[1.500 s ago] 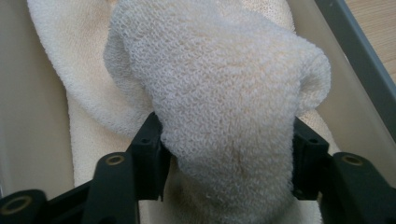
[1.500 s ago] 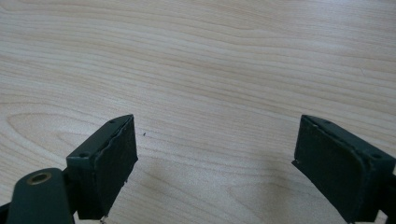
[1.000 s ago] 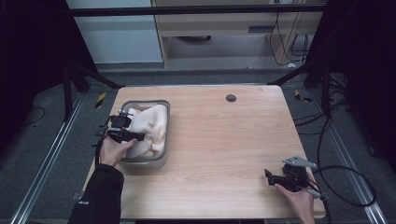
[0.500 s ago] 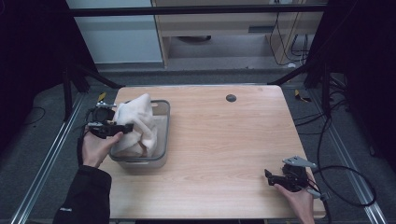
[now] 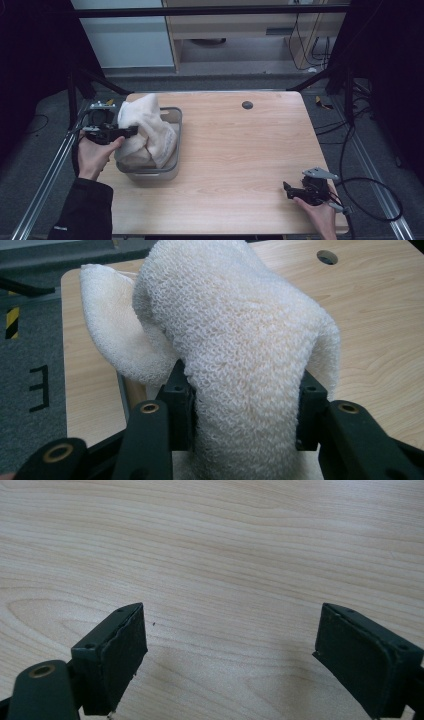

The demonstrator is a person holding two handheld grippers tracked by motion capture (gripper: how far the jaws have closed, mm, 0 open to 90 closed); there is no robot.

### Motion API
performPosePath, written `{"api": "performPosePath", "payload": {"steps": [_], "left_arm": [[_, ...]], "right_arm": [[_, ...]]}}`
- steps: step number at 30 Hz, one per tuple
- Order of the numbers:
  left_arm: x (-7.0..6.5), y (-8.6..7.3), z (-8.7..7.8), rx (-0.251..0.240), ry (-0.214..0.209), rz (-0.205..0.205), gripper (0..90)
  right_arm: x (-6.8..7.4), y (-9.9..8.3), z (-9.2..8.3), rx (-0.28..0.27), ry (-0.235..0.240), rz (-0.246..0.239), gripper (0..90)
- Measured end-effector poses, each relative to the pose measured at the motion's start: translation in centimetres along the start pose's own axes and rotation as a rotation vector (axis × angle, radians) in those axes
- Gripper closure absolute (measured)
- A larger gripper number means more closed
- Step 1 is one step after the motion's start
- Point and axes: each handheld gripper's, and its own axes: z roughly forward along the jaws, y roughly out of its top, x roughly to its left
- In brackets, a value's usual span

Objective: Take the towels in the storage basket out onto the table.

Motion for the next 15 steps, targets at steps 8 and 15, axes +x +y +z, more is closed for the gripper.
{"api": "performPosePath", "payload": {"steps": [8,15], "left_arm": [[-0.2,1.1,-1.2,0.007,-0.007,0.020,55.0],[-0.1,2.0,-2.9,-0.007,-0.008,0.027,55.0]], "right_arm": [[0.0,0.0,0.0,0.000,0.000,-0.003,13.0],[-0.1,0.0,0.0,0.002,0.004,0.004,12.9]]}}
